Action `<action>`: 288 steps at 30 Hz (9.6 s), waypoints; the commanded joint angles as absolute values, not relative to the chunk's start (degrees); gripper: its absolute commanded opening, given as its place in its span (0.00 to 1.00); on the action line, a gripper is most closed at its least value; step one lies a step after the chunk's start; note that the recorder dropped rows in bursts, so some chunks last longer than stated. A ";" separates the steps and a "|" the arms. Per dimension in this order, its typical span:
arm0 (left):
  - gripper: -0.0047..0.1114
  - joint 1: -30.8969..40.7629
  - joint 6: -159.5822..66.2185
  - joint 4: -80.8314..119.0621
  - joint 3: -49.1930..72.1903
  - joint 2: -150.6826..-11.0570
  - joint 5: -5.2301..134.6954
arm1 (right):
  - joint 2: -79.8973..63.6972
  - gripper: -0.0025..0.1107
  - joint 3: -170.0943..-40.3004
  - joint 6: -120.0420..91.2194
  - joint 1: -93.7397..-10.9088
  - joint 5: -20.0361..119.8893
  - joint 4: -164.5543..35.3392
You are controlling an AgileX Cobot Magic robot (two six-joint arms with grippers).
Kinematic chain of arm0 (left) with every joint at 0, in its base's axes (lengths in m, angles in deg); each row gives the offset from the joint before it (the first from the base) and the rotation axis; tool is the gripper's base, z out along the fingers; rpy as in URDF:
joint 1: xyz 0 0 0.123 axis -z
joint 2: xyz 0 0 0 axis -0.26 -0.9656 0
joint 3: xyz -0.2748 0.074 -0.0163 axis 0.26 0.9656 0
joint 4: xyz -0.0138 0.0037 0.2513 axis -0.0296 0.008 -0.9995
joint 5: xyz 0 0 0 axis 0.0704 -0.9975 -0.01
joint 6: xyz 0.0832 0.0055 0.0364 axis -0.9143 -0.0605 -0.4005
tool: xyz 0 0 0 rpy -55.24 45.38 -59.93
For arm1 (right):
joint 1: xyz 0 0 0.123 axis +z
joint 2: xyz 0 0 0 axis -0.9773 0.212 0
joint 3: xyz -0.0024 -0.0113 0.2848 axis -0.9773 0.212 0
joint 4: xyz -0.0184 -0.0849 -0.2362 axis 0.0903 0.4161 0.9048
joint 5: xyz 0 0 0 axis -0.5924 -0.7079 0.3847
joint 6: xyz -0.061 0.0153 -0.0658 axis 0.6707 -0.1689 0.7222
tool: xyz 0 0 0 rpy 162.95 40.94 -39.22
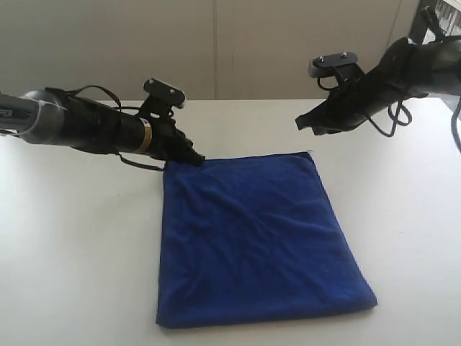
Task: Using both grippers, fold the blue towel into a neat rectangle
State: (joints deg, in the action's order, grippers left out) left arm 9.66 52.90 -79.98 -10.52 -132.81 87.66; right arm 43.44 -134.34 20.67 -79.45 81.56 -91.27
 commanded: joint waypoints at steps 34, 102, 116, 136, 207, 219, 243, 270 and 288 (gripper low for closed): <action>0.04 16.44 53.00 -80.83 20.99 -118.45 84.10 | 25.69 0.02 -92.83 23.51 -67.50 70.16 -95.89; 0.04 22.28 55.62 -80.83 33.10 -110.34 83.32 | 17.82 0.02 -77.92 14.39 -65.09 64.65 -92.40; 0.04 22.28 56.57 -80.83 33.42 -108.86 82.77 | 17.82 0.02 -76.78 14.39 -65.20 65.00 -91.28; 0.04 22.40 58.40 -80.83 33.42 -102.45 93.40 | 6.76 0.02 -78.53 12.71 -65.20 69.41 -90.22; 0.04 25.66 56.51 -80.83 40.87 -104.56 82.78 | -16.69 0.02 -79.93 -2.13 -65.09 78.51 -77.46; 0.04 25.66 54.62 -80.83 41.39 -104.42 79.04 | -16.69 0.02 -79.93 -2.13 -65.09 78.51 -77.46; 0.04 25.66 51.77 -80.83 35.93 -91.25 79.63 | -16.35 0.02 -86.40 5.17 -65.09 88.04 -77.12; 0.04 22.27 -92.85 28.85 18.88 -88.81 15.45 | 1.93 0.02 -103.41 32.79 -62.46 116.81 -76.48; 0.56 22.27 -108.92 33.76 27.35 -96.01 32.03 | 5.37 0.47 -85.55 52.61 -57.10 94.14 -73.16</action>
State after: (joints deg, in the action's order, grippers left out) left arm 22.36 -107.20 32.75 25.68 -95.54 28.61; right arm 5.32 -87.72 48.21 -57.20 98.90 -73.56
